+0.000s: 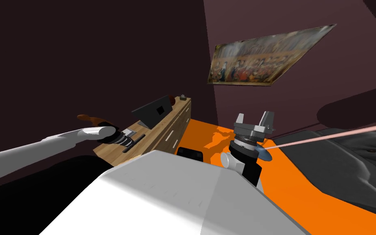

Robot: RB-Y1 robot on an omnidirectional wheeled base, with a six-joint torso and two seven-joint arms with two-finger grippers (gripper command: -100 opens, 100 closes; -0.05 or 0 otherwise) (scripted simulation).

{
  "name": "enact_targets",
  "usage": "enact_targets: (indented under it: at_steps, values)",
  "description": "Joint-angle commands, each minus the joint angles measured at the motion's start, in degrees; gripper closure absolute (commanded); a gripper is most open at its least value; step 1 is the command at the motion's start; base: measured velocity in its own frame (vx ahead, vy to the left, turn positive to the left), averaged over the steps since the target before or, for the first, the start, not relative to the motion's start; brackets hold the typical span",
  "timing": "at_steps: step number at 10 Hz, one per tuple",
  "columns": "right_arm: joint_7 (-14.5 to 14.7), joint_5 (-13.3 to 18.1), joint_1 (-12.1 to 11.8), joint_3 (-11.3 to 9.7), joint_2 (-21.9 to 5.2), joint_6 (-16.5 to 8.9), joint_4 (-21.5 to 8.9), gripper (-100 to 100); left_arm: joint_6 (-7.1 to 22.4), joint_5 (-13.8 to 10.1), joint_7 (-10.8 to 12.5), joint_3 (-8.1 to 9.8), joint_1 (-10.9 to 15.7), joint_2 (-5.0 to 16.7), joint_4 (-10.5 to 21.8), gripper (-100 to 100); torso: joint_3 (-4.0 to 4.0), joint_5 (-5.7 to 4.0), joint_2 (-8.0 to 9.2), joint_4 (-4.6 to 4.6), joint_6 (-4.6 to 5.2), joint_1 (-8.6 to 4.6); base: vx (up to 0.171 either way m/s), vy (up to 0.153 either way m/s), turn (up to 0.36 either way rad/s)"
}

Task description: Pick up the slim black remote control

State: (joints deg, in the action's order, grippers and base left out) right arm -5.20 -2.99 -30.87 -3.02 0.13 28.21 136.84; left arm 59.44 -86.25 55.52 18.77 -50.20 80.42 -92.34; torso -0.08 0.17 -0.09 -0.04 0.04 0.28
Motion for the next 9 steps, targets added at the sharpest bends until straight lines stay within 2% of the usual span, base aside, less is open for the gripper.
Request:
enact_targets:
  at_steps: [1,2,3,5,6,7,8,9]
  values:
    - [0.0,0.0,0.0,0.0,0.0,0.0,0.0,0,2.9,2.8,1.1,1.38,1.6,-1.7,-1.8,100,0.00,0.00,0.00,0.00,0.00,0.00,0.022,0.030,0.120]
    - [0.0,0.0,0.0,0.0,0.0,0.0,0.0,0,4.6,4.3,1.8,2.57,2.4,-2.9,-3.2,100,0.00,0.00,-0.01,0.00,-0.01,0.02,0.026,0.032,0.125]
    - [0.0,0.0,0.0,0.0,0.0,0.0,0.0,0,5.3,4.6,1.8,2.57,2.4,-2.9,-3.2,100,-0.01,0.00,-0.03,0.00,0.01,0.02,0.019,0.017,0.019]
    - [0.0,0.0,0.0,0.0,0.0,0.0,0.0,0,8.9,8.3,3.2,4.95,4.0,-5.4,-5.9,100,0.00,-0.03,0.00,0.00,0.02,-0.05,0.018,0.018,0.085]
    - [0.0,0.0,0.0,0.0,0.0,0.0,0.0,0,9.3,8.3,3.2,4.95,4.0,-5.4,-5.9,100,0.01,-0.03,0.01,0.01,0.01,-0.04,0.017,0.018,0.040]
    - [0.0,0.0,0.0,0.0,0.0,0.0,0.0,0,11.4,10.1,3.9,6.14,4.8,-6.6,-7.3,100,0.01,-0.04,0.01,0.01,0.03,-0.05,0.017,0.025,0.064]
    - [0.0,0.0,0.0,0.0,0.0,0.0,0.0,0,10.1,9.2,3.5,5.52,4.4,-6.0,-6.7,100,0.01,-0.05,0.01,0.01,0.00,-0.04,0.009,0.012,0.013]
    - [0.0,0.0,0.0,0.0,0.0,0.0,0.0,0,10.5,9.3,3.6,5.64,4.5,-6.0,-6.8,0,0.02,-0.04,0.04,0.02,0.00,-0.07,0.000,0.000,0.000]
